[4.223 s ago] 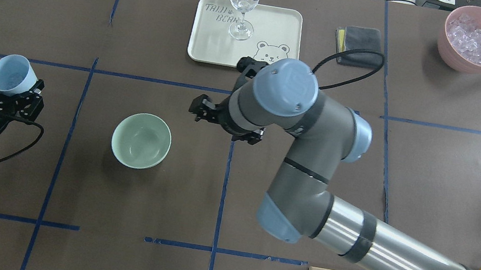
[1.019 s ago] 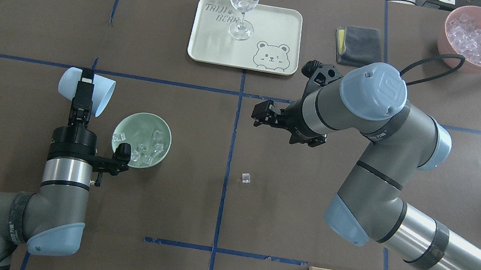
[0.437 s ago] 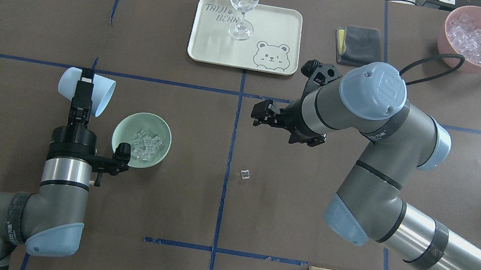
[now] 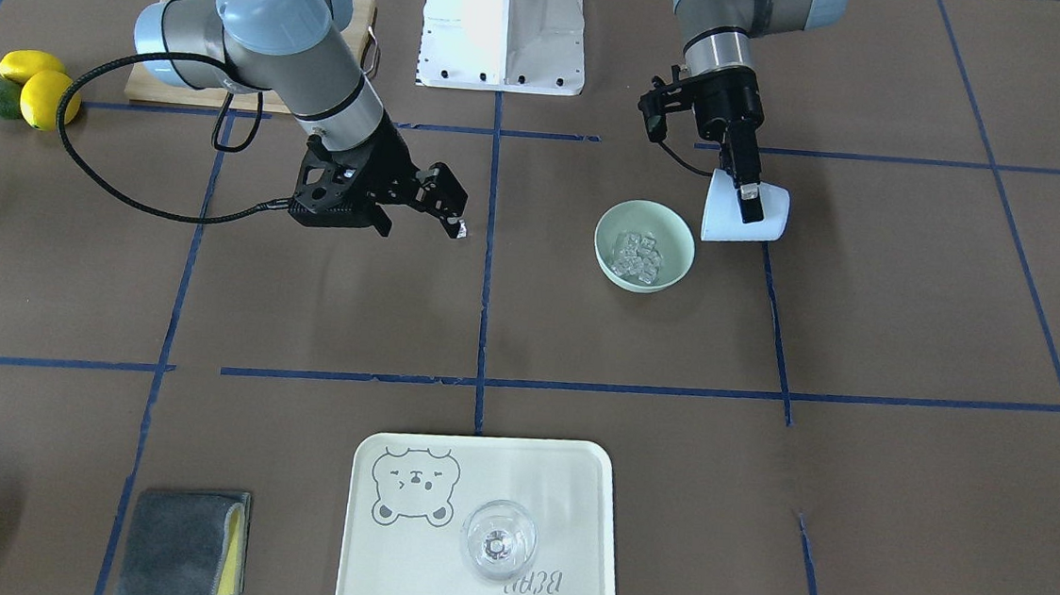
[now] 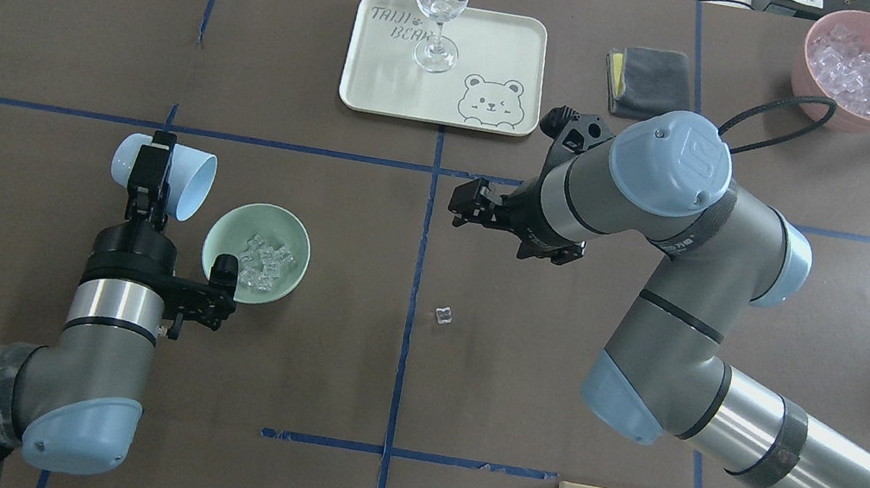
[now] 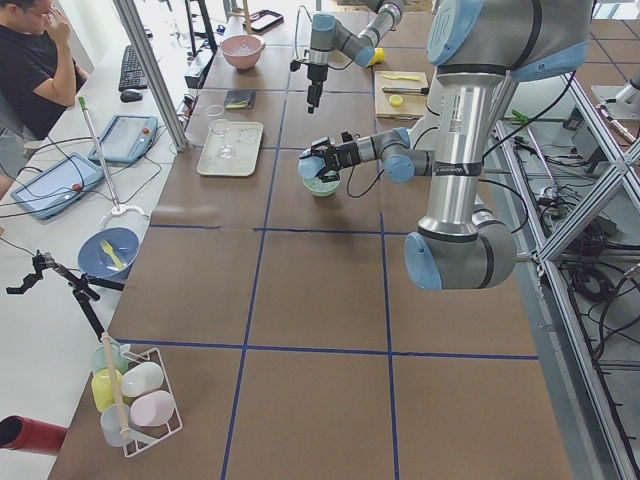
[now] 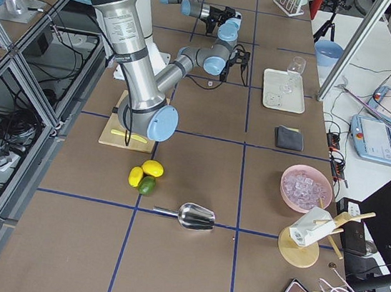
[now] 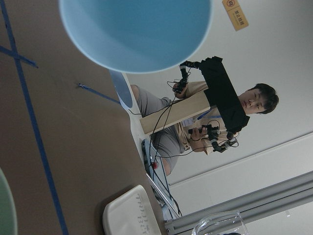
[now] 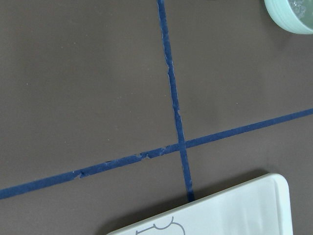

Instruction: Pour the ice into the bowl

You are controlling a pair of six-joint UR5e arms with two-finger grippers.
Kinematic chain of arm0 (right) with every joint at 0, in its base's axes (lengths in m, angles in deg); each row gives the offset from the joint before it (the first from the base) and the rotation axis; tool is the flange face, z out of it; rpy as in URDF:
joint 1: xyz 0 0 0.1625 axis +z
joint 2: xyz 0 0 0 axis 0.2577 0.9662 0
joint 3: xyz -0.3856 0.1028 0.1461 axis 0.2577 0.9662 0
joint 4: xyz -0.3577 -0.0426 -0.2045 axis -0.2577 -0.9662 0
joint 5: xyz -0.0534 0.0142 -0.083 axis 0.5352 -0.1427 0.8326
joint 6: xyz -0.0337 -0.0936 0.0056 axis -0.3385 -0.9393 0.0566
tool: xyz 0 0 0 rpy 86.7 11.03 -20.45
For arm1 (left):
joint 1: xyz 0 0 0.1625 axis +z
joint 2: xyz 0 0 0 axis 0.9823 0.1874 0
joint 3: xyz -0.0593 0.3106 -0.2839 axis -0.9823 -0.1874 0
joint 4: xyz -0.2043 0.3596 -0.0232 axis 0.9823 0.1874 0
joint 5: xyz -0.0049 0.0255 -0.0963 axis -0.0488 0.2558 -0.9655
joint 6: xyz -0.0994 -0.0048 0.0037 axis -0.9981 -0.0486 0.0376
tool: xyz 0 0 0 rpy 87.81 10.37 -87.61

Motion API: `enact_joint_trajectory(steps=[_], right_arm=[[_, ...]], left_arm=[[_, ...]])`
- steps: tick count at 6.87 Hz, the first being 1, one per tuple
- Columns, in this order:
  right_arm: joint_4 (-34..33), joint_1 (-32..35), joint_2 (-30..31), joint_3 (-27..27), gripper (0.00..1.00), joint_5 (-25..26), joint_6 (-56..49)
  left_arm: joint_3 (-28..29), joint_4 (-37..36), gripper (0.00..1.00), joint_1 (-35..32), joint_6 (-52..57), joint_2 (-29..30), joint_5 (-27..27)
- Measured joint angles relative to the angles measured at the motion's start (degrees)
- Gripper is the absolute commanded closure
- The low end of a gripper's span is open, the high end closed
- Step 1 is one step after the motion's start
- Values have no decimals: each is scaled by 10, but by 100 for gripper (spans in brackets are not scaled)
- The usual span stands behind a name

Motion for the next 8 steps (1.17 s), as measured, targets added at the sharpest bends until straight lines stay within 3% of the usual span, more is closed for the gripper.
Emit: enact_joint_trajectory(steps=[3, 6, 8], right_arm=[[0, -6, -5, -2, 0, 1, 3], [-2, -29, -25, 1, 0, 24, 17], [-2, -41, -33, 2, 0, 35, 25]], left_arm=[[-63, 0, 100, -7, -101, -15, -108], [-125, 7, 100, -46, -244, -99, -186], [-126, 86, 100, -62, -306, -169, -209]])
